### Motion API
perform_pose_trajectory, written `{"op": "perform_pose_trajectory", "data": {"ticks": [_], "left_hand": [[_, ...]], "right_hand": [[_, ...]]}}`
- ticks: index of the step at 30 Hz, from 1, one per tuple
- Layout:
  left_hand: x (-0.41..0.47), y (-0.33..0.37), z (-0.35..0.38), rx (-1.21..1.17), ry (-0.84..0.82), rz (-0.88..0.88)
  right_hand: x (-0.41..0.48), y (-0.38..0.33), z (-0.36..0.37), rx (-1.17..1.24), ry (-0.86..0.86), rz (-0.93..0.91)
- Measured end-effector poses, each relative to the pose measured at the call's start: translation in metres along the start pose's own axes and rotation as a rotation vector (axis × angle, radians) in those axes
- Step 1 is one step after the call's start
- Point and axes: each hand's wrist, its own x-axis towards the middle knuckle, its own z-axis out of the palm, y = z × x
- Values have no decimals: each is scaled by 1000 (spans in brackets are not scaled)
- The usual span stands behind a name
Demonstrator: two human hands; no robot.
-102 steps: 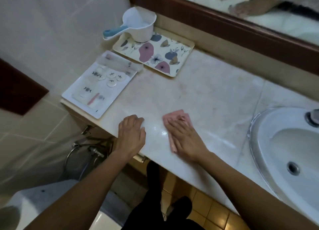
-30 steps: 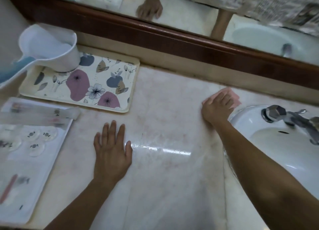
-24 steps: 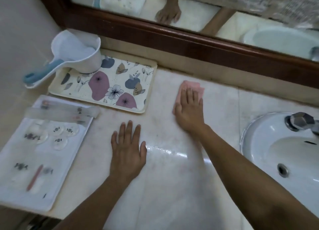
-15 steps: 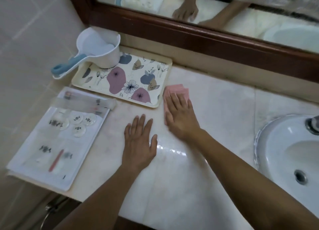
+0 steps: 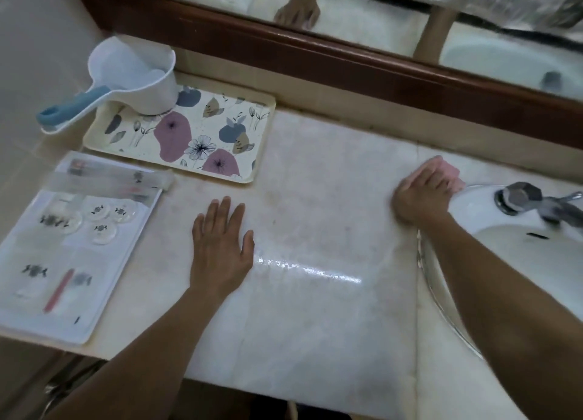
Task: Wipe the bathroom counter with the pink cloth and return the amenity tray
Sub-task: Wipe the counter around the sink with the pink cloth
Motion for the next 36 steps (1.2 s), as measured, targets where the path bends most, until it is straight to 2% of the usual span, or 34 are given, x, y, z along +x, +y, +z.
{"op": "perform_pose_trajectory", "data": {"ticks": [3,6,8,10,11,13,16,17,22,27,29,32,34,36], "left_hand": [[2,1,-1,3,-4,1],[1,3,-1,19,-29,-3],[0,3,-2,17,-39,-6],[0,1,-3,-12,-60,-11],[0,0,-4,-25,-74,-5],[1,-3,-7,-81,-109,7],[-13,-10,-24,-204,-101,-30],[-26,-15,-32,-219,-66,-59],[-116,-50,-59,-187,30,-253],[-185,-66,-52,-149,40,-364],[-200,-67,-47,-168,48,-416],[-209,-70,-42,-157,53,-398],[-210,-73,-42,-156,48,-373],[-211,-75,-44,-158,30,-360]], "right_hand": [[-50,-2,32,89,40,-179],[-145,-6,63,114,48,-562],[-203,-10,75,72,-9,-871],[-218,-8,72,40,-68,-1131],[-210,-8,69,47,-64,-1183],[-181,-20,63,64,2,-1131],[-155,-79,56,76,23,-914],[-159,-103,57,69,24,-926],[-201,-195,66,-13,1,-1279],[-227,-255,77,-8,-1,-1246],[-260,-248,86,25,-32,-1300],[-310,-198,98,30,-69,-1499],[-316,-149,102,21,-42,-1618],[-285,-110,96,21,10,-1657]]}}
